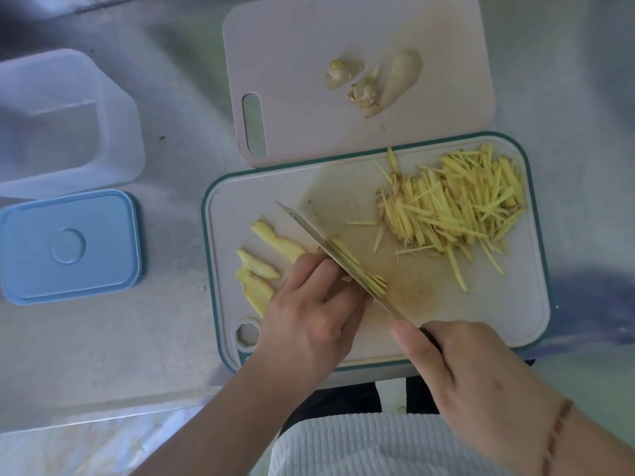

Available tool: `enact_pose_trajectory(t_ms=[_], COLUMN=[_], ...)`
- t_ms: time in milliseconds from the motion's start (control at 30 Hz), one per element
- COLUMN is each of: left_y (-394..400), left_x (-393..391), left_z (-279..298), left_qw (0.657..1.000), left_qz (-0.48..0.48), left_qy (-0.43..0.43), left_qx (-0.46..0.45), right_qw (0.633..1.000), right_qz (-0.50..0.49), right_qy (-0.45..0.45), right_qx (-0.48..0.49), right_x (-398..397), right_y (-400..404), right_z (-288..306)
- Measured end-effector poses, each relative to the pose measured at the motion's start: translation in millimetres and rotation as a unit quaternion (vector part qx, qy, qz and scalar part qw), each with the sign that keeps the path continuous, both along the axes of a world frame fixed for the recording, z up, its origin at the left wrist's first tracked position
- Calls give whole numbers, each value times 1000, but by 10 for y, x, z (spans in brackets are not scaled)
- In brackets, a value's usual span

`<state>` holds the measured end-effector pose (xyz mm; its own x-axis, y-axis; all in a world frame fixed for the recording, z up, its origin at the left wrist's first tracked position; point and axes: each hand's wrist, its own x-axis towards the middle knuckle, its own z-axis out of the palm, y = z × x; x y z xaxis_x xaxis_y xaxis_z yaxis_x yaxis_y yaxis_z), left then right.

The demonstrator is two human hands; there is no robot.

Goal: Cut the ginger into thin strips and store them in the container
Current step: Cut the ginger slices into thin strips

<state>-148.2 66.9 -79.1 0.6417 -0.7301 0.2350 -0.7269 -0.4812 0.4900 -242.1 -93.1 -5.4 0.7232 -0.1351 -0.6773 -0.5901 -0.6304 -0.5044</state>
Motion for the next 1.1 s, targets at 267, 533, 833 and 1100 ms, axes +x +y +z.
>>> enact_pose_trajectory(t_ms=[267,533,833,1100], left_y=[-14,-1,-10,4], left_x=[5,14,27,47], left_z=[0,-31,-26,-13], left_qw=[1000,1000,998,999], left_qz=[13,13,23,6], left_qy=[-10,-13,-8,-13], left_qx=[-13,-15,-50,-40], right_qw=[1000,1000,999,1000], right_qz=[17,-5,-12,-11], right_qy=[-23,0,-34,-5], right_qx=[-1,-6,21,-19], right_x=[151,-109,274,-117], right_y=[36,24,148,85], right_z=[-6,42,-31,32])
